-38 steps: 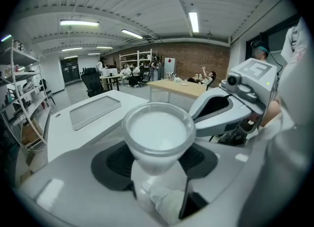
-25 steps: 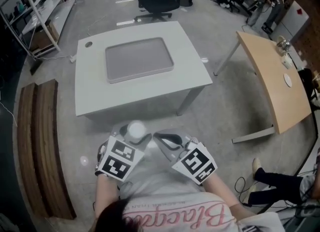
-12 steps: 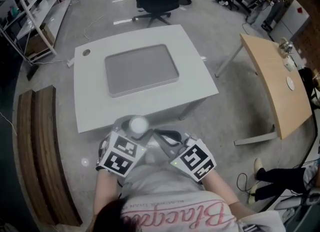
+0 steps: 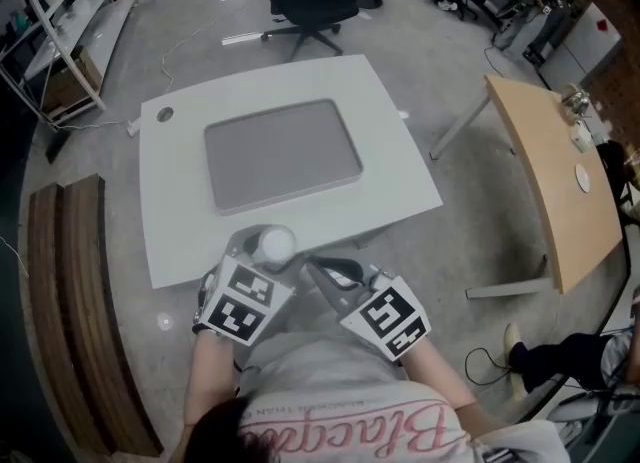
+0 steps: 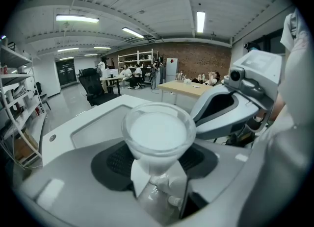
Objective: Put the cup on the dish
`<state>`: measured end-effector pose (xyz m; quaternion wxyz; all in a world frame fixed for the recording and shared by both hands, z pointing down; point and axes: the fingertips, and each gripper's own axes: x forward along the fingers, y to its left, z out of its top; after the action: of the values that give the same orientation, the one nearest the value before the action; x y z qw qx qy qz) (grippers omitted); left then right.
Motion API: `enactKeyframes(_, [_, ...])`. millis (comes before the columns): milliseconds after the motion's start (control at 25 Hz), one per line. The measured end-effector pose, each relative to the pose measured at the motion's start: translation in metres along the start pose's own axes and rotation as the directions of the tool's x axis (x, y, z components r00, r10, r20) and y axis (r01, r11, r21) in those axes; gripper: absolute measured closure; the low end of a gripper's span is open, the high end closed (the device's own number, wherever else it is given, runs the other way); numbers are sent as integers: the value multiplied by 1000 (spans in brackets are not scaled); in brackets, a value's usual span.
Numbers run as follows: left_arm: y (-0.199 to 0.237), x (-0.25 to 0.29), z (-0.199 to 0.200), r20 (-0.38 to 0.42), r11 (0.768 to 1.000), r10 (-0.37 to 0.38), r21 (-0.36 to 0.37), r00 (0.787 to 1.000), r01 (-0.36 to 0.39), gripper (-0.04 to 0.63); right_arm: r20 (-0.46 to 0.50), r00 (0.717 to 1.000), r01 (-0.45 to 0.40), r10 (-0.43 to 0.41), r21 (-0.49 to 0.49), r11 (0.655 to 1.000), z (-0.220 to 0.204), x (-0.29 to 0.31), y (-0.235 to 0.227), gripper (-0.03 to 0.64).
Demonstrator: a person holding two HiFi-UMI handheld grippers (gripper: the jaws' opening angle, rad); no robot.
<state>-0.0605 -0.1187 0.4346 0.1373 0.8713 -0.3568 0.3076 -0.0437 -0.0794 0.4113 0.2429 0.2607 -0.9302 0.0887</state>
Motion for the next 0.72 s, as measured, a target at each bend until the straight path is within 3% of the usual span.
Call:
enactKeyframes(360, [67,39,17,30,996,68,-64,997,-66,341,-3,1000,-18,18,30,999,19,44,-57,615])
enactKeyframes(720, [118,98,37,72,995,103,10,992,-104,341,-30,999,-24,26,70,997,31,78,-115,615])
